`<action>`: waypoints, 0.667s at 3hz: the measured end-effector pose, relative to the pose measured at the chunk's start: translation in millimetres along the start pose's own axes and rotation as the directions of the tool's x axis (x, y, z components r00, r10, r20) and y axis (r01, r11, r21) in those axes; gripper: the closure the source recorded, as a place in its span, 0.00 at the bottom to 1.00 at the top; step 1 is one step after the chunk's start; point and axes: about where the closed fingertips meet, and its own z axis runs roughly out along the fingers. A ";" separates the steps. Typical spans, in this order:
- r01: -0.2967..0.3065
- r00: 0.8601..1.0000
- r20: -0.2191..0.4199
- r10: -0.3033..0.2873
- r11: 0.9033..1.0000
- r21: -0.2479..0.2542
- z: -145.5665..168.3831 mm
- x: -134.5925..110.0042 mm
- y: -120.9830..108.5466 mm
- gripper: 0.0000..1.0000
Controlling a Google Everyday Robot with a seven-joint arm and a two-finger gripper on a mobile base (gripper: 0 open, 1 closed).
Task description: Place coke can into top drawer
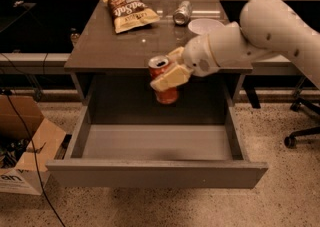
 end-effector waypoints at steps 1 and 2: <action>-0.102 0.994 0.047 0.103 0.995 -0.019 17.0 45.7 21.7 1.00; -0.101 0.994 0.029 0.102 0.995 -0.021 22.6 56.2 21.0 1.00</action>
Offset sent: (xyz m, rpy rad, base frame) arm -0.0135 -0.0015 -0.0392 0.0391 0.0520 -0.0108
